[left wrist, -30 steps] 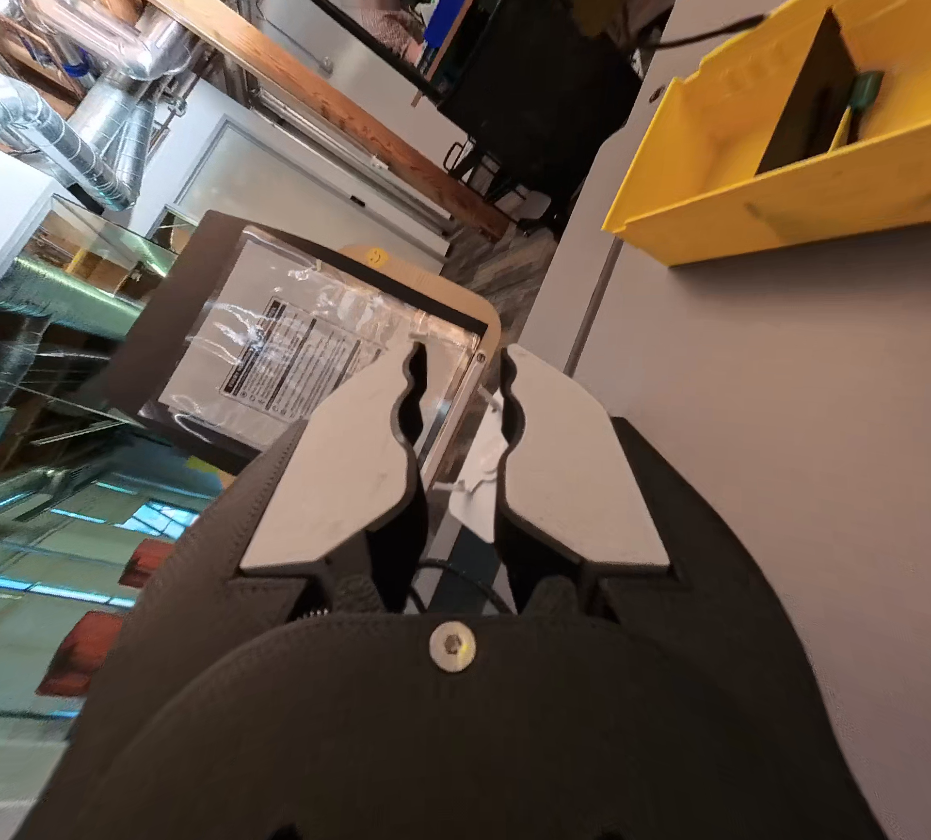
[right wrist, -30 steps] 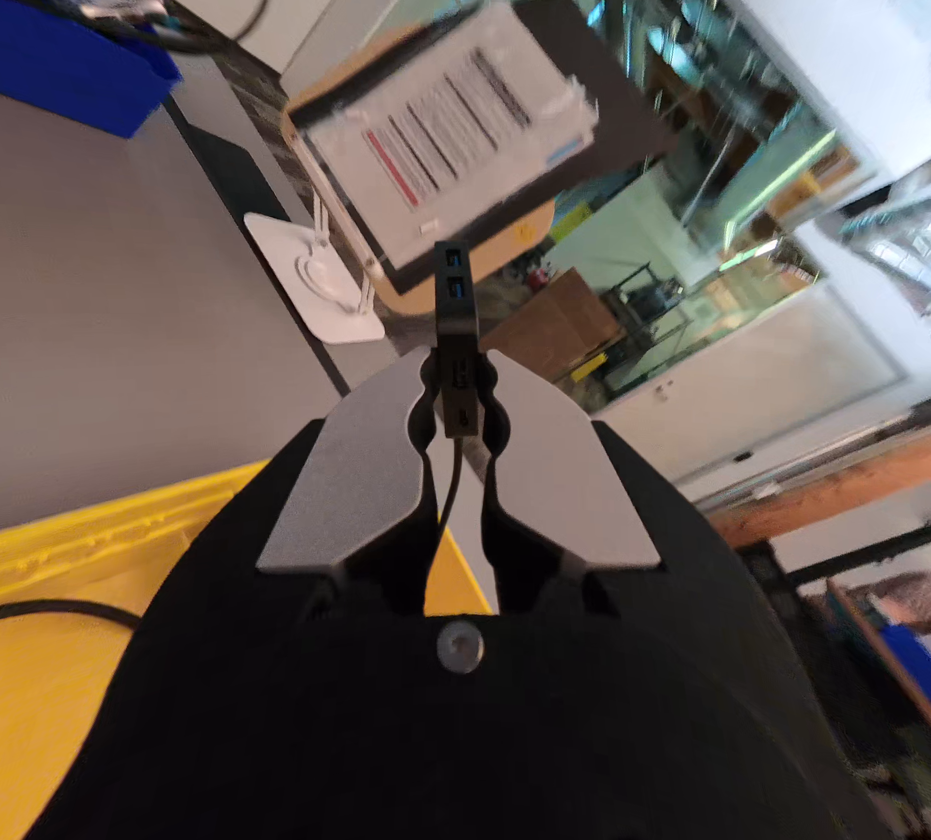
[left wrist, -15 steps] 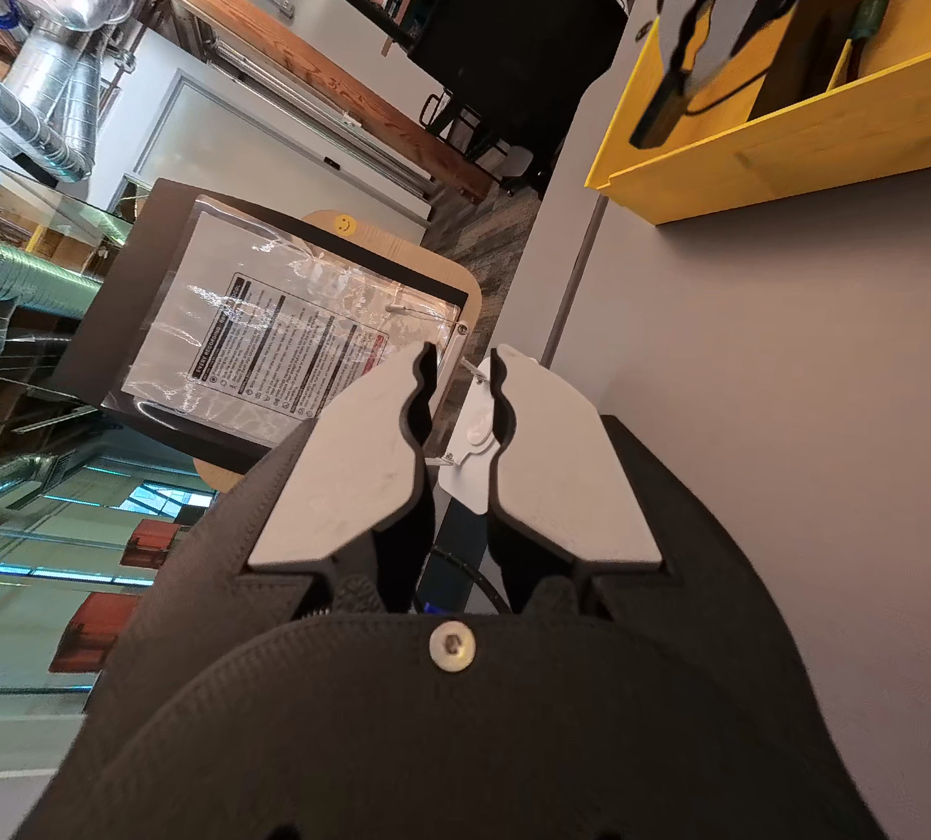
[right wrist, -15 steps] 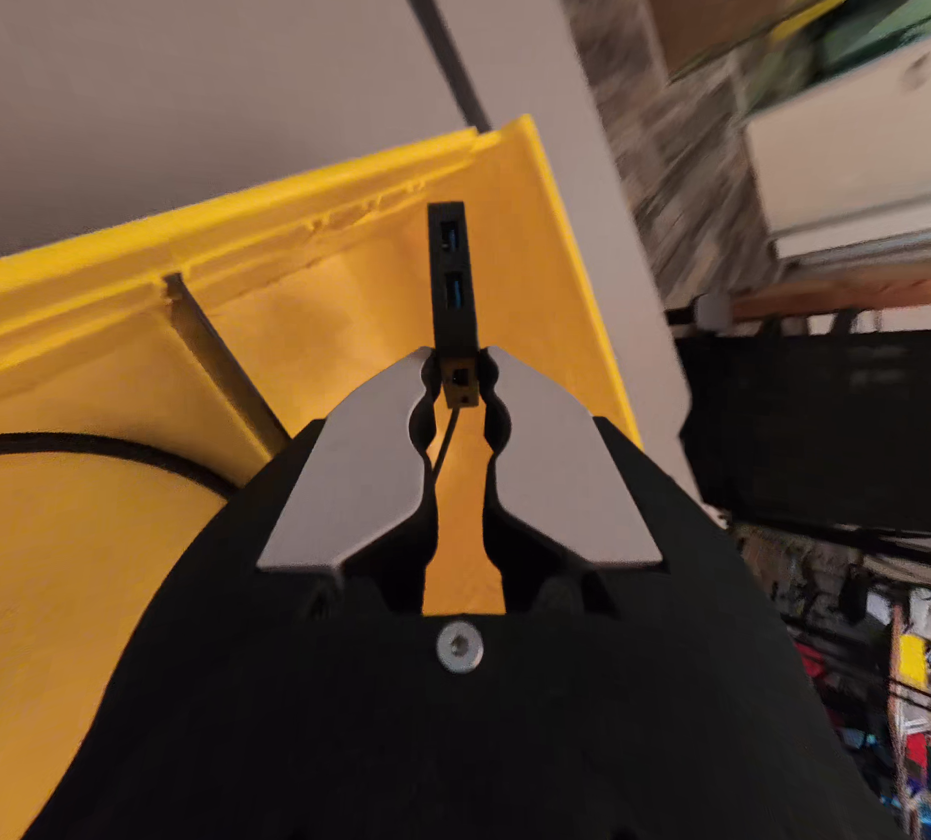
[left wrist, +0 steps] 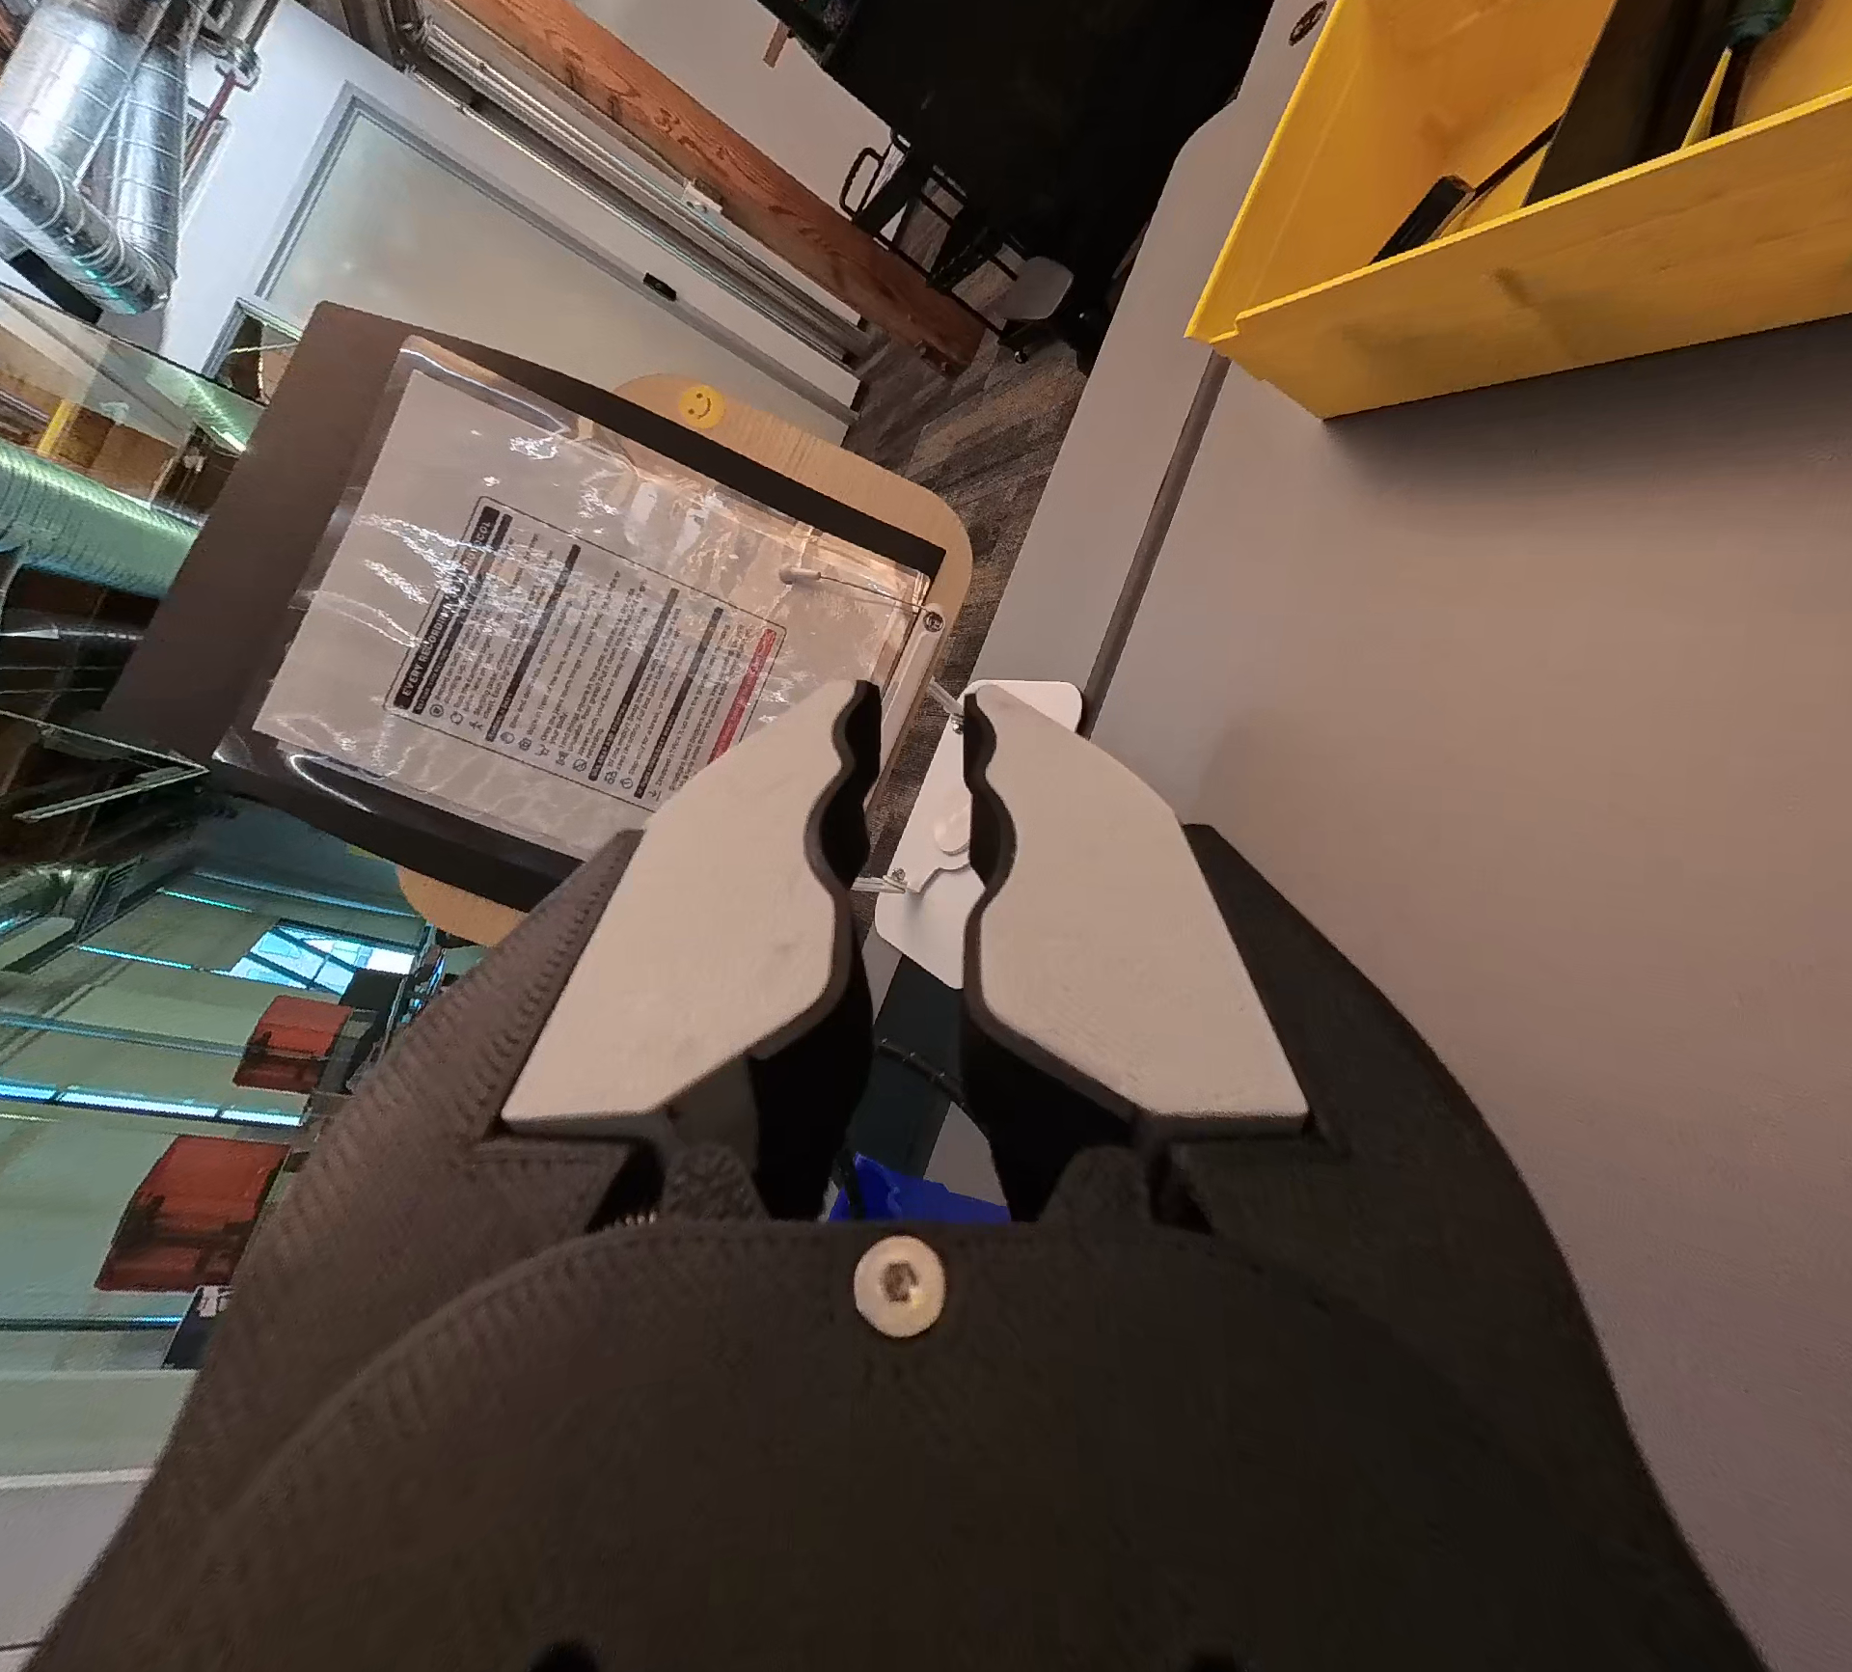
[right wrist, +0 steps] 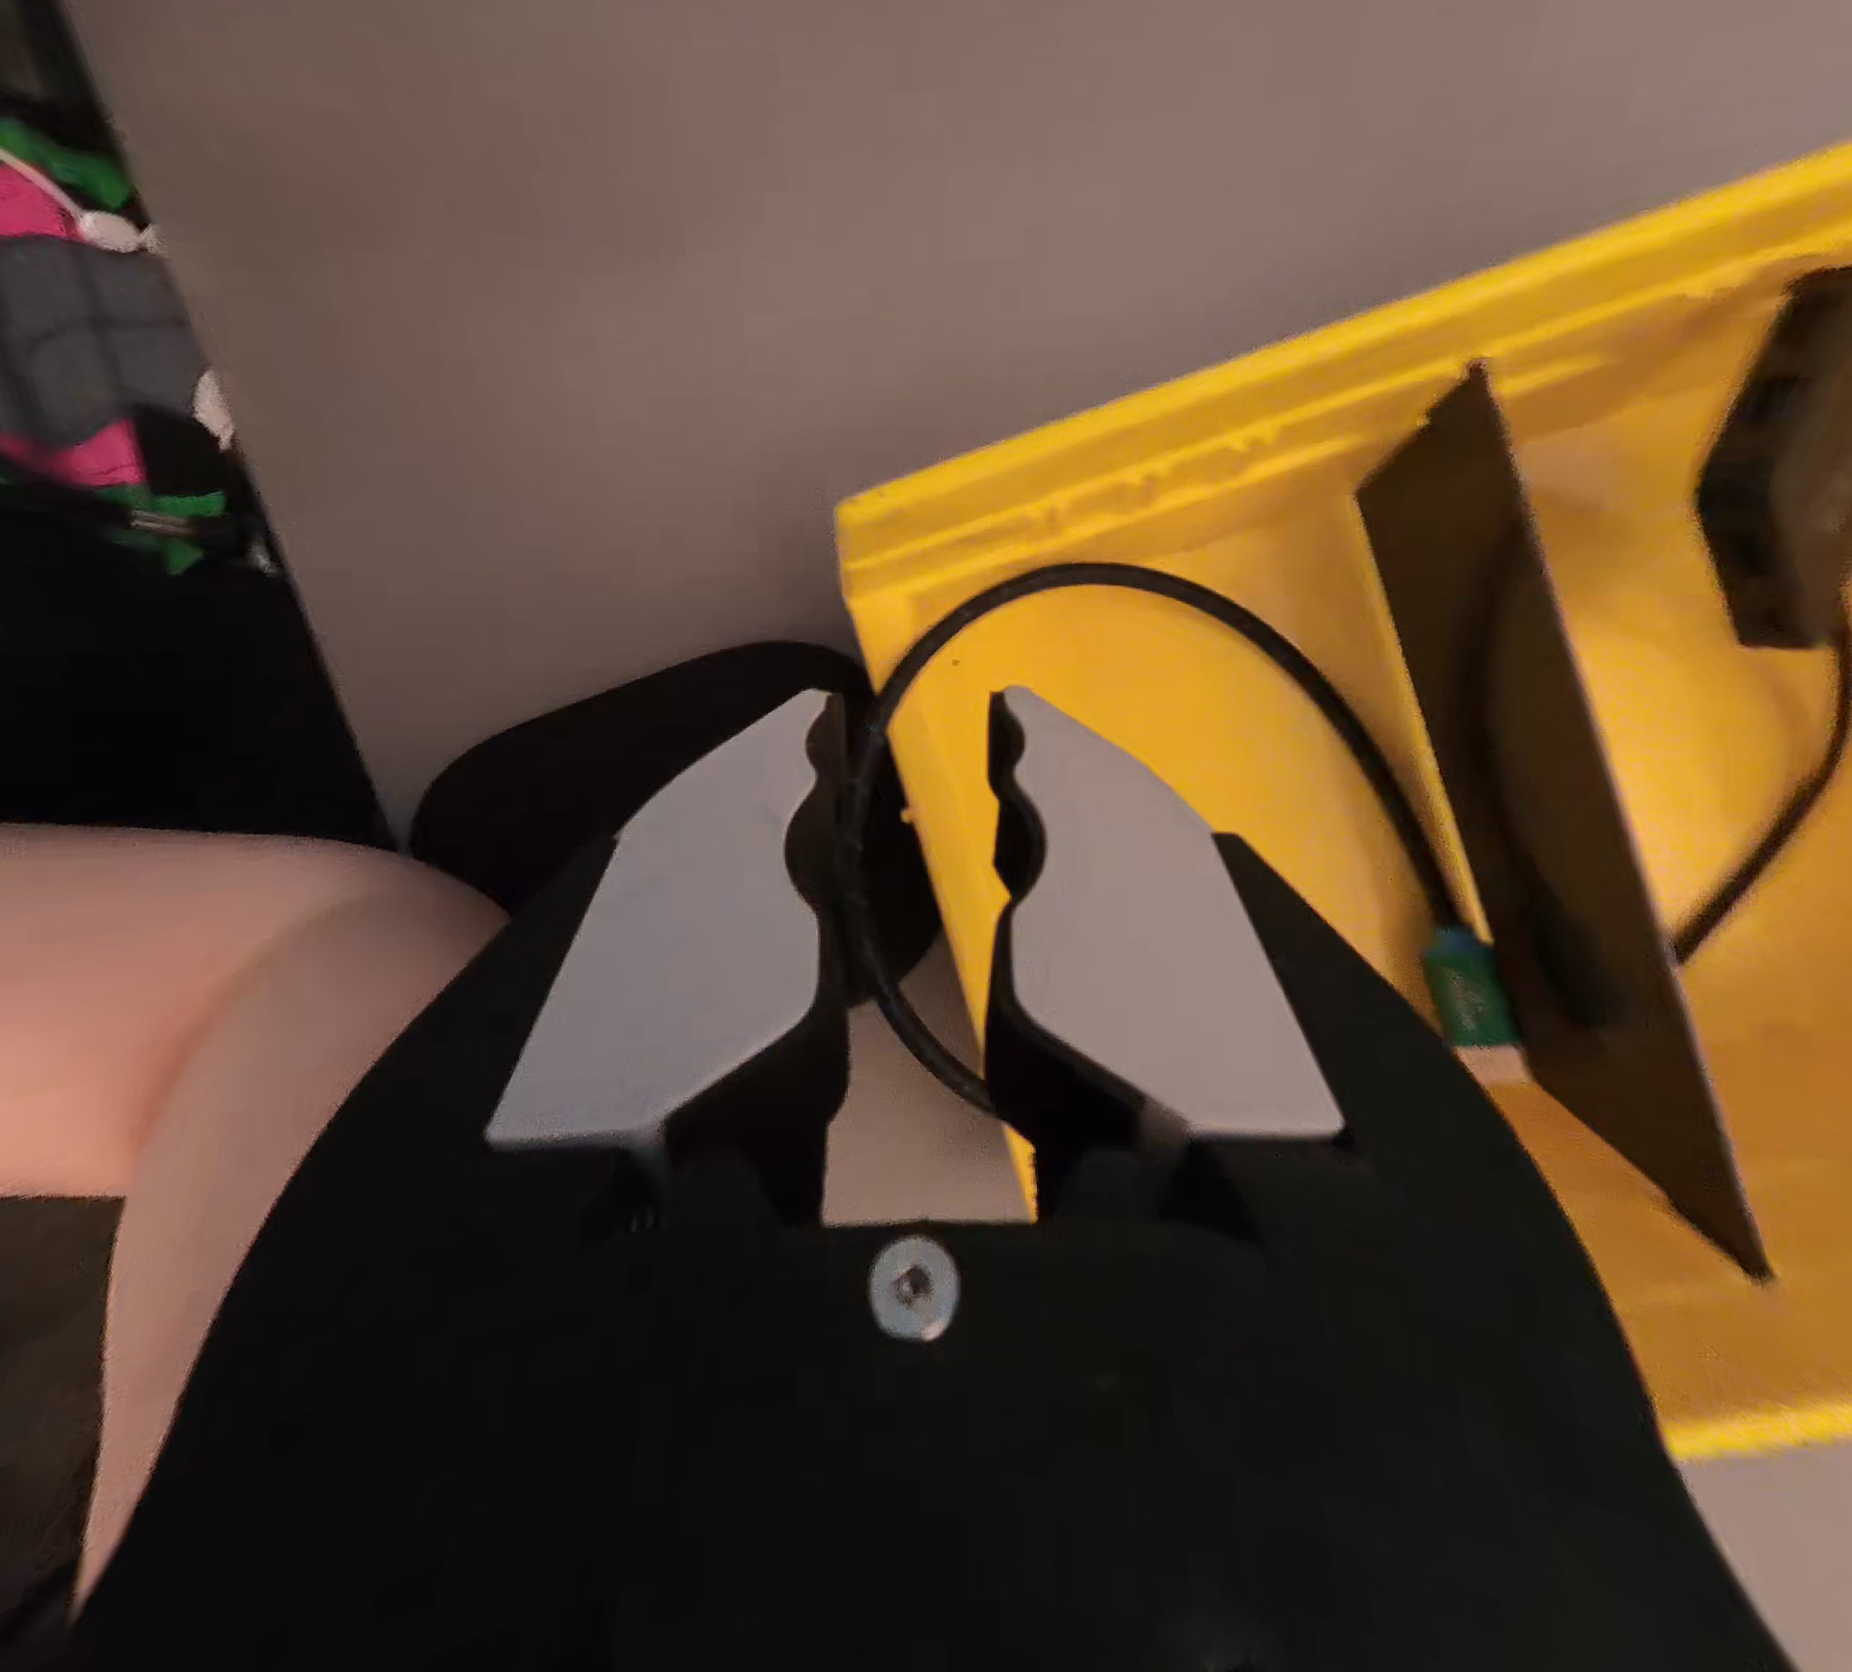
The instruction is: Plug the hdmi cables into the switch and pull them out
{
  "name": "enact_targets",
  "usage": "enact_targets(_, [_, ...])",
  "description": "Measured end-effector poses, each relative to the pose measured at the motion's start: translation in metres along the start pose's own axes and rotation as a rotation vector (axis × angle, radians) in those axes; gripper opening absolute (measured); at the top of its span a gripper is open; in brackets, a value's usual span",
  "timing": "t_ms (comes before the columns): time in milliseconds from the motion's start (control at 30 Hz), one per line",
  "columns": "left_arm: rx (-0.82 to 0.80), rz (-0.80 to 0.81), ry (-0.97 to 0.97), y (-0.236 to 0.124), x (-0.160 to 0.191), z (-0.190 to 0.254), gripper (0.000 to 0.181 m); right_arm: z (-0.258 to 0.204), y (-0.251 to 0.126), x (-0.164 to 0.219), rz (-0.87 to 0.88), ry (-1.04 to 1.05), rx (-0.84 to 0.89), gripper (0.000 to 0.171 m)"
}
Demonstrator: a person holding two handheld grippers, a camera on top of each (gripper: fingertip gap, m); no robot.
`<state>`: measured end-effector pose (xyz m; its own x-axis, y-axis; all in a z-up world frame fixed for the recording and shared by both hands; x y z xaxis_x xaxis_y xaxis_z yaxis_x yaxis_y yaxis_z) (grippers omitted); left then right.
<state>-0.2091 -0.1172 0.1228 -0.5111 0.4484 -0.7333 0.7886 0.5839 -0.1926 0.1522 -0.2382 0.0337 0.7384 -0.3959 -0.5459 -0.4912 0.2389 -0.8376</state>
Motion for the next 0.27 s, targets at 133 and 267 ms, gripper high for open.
enact_targets(133, [0.003,-0.012,-0.001,0.0,0.001,0.0,0.015,0.007,0.029,-0.011,-0.114,0.069,-0.146,0.025])
enact_targets(267, [0.004,-0.014,-0.002,-0.002,0.003,-0.003,0.015,0.006,0.037,-0.005,-0.21,0.16,-0.162,0.025])
Point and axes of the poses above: each gripper's, where its closed fingertips meet, y out along the fingers, x out of its underside, z = x × y across the jaws, the point moved 10 cm from there along -y, back along the fingers, and after that the axes turned 14 degrees about -y, right-handed, at the moved point
